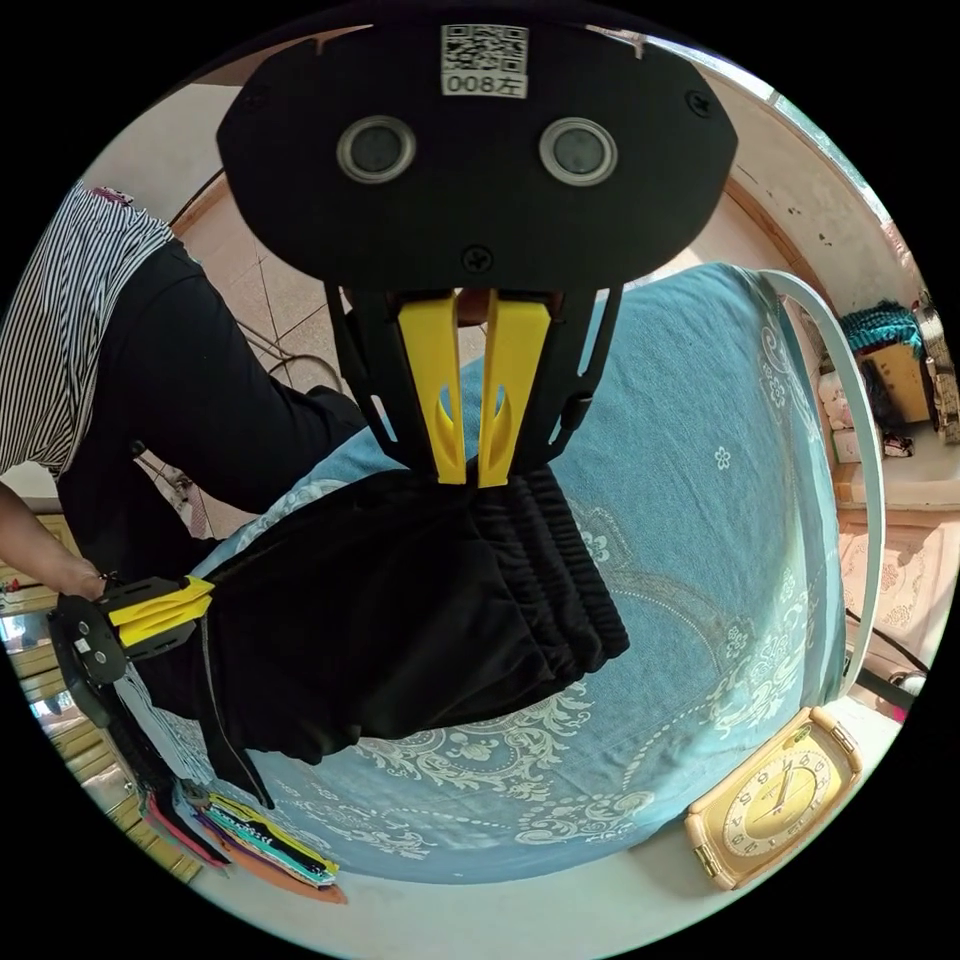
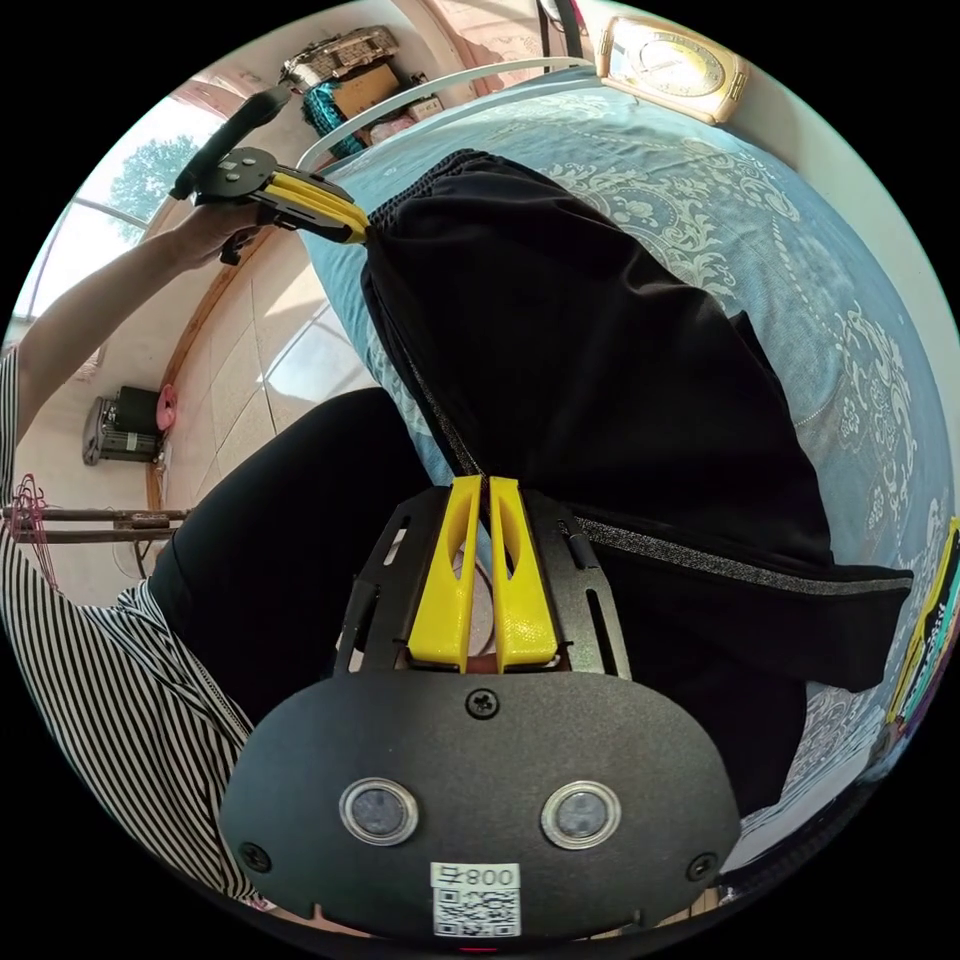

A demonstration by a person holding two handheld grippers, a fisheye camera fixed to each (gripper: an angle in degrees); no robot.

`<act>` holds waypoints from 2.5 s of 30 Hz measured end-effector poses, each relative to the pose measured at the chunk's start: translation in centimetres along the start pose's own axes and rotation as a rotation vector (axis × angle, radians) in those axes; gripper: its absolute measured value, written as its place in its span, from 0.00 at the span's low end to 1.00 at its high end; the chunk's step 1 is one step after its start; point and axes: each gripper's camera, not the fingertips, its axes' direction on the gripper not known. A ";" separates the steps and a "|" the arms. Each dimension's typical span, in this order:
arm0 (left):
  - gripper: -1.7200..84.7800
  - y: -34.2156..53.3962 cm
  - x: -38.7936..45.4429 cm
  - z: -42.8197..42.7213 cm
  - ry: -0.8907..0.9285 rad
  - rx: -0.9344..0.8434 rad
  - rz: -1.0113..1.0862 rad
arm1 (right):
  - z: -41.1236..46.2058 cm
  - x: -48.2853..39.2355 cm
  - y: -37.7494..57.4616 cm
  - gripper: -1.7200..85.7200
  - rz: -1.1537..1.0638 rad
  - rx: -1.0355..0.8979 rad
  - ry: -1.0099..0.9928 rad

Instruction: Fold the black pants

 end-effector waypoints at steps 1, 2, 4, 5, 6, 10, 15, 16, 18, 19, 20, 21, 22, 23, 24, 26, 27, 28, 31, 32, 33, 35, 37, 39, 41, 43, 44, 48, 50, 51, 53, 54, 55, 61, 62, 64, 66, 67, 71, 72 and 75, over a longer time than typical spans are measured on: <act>0.03 0.3 -0.1 0.4 0.009 -0.001 -0.009 | 0.0 0.2 0.4 0.04 0.002 0.001 -0.008; 0.03 0.4 -0.2 0.5 0.012 0.000 -0.012 | -0.1 0.2 0.5 0.04 0.003 0.002 -0.011; 0.03 1.1 -0.5 1.1 0.032 0.003 -0.032 | -0.2 0.3 1.3 0.04 -0.001 0.011 -0.014; 0.03 1.3 -0.6 1.2 0.040 0.006 -0.040 | -0.3 0.3 1.5 0.04 -0.003 0.014 -0.012; 0.03 1.8 -0.9 1.3 0.054 0.015 -0.058 | -0.4 0.3 2.0 0.04 -0.007 0.020 -0.006; 0.04 4.0 -1.4 0.8 0.107 0.114 -0.146 | -1.0 0.2 3.3 0.05 -0.002 0.043 0.007; 0.05 6.5 -0.1 0.5 0.161 0.285 -0.248 | -2.0 0.5 4.6 0.05 0.026 0.067 -0.011; 0.05 6.9 0.7 0.7 0.153 0.311 -0.262 | -2.3 0.5 4.9 0.05 0.031 0.072 -0.015; 0.05 7.3 1.7 1.1 0.106 0.333 -0.296 | -2.7 0.6 5.3 0.05 0.040 0.077 -0.018; 0.04 7.6 2.2 1.4 0.061 0.343 -0.332 | -3.0 0.6 5.5 0.05 0.045 0.078 -0.017; 0.04 7.7 2.3 1.6 0.035 0.341 -0.353 | -3.2 0.6 5.6 0.05 0.047 0.078 -0.016; 0.04 8.0 2.3 2.0 -0.012 0.336 -0.396 | -3.5 0.5 5.8 0.05 0.048 0.080 -0.011; 0.03 8.3 1.8 2.4 -0.036 0.321 -0.430 | -3.9 0.5 6.0 0.05 0.048 0.081 -0.007; 0.03 8.4 1.5 2.7 -0.041 0.314 -0.444 | -4.1 0.4 6.1 0.05 0.048 0.082 -0.005; 0.03 8.6 0.7 3.3 -0.039 0.300 -0.467 | -4.5 0.4 6.3 0.05 0.046 0.084 -0.003; 0.03 8.9 -0.5 4.1 -0.023 0.270 -0.502 | -5.1 0.3 6.6 0.05 0.043 0.086 -0.001; 0.03 9.2 -1.3 4.5 -0.011 0.268 -0.547 | -5.6 0.3 6.7 0.05 0.044 0.087 -0.001; 0.02 9.6 -1.8 4.6 0.031 0.303 -0.569 | -6.0 0.3 6.9 0.05 0.047 0.088 -0.004; 0.02 9.0 -0.9 5.0 0.203 0.404 -0.482 | -7.2 0.2 7.2 0.05 0.051 0.094 0.002; 0.02 8.5 -0.4 5.2 0.230 0.411 -0.464 | -7.5 0.1 7.3 0.05 0.051 0.095 0.006; 0.02 7.3 0.9 5.9 0.289 0.425 -0.415 | -8.0 0.0 7.4 0.05 0.052 0.099 0.012; 0.02 5.0 3.3 7.3 0.374 0.420 -0.335 | -8.8 -0.2 7.6 0.05 0.057 0.106 0.019; 0.02 1.9 6.4 9.7 0.450 0.380 -0.263 | -10.1 -0.4 7.9 0.05 0.074 0.112 0.013; 0.02 0.0 8.4 11.5 0.462 0.310 -0.210 | -11.2 -0.3 8.1 0.05 0.095 0.116 -0.005; 0.02 -0.9 9.7 13.3 0.426 0.236 -0.184 | -12.4 -0.2 8.5 0.04 0.115 0.128 -0.029; 0.02 -1.1 10.2 14.8 0.423 0.219 -0.182 | -14.0 0.0 9.2 0.03 0.137 0.141 -0.081; 0.02 -1.0 10.1 15.0 0.434 0.229 -0.193 | -14.4 0.1 9.4 0.03 0.140 0.141 -0.102; 0.02 -1.9 10.1 16.0 0.470 0.229 -0.203 | -18.4 1.7 11.5 0.02 0.233 0.208 -0.121; 0.02 -2.7 10.6 16.2 0.444 0.219 -0.187 | -20.3 3.2 12.4 0.02 0.300 0.239 -0.105; 0.02 -3.2 11.0 16.2 0.426 0.216 -0.175 | -21.3 4.3 12.8 0.02 0.344 0.250 -0.097; 0.02 -4.0 11.5 16.2 0.411 0.221 -0.162 | -22.7 5.7 13.1 0.02 0.402 0.256 -0.076; 0.02 -4.5 11.8 16.1 0.411 0.235 -0.155 | -23.4 6.4 13.1 0.02 0.424 0.258 -0.052; 0.02 -5.0 12.3 15.9 0.411 0.251 -0.148 | -23.7 7.0 12.9 0.02 0.443 0.235 -0.023; 0.03 -9.1 15.3 15.3 0.487 0.333 -0.077 | -25.5 7.2 12.5 0.02 0.459 0.163 -0.040; 0.03 -9.7 15.7 15.4 0.497 0.333 -0.066 | -26.0 7.2 12.5 0.02 0.461 0.163 -0.047; 0.04 -12.5 17.4 16.0 0.514 0.318 -0.019 | -28.3 7.5 12.7 0.03 0.484 0.172 -0.043; 0.06 -14.6 18.7 16.4 0.509 0.313 0.008 | -30.7 8.3 13.3 0.03 0.523 0.222 -0.034; 0.07 -15.9 19.3 16.8 0.507 0.297 0.021 | -32.2 9.3 13.7 0.04 0.556 0.239 -0.031; 0.08 -19.4 21.2 18.0 0.474 0.246 0.041 | -36.5 12.9 14.1 0.08 0.660 0.276 -0.012; 0.09 -20.3 21.7 18.3 0.449 0.237 0.042 | -37.9 14.1 14.0 0.09 0.685 0.286 -0.004; 0.09 -22.3 22.9 18.8 0.434 0.223 0.050 | -40.6 16.5 13.0 0.11 0.738 0.265 0.033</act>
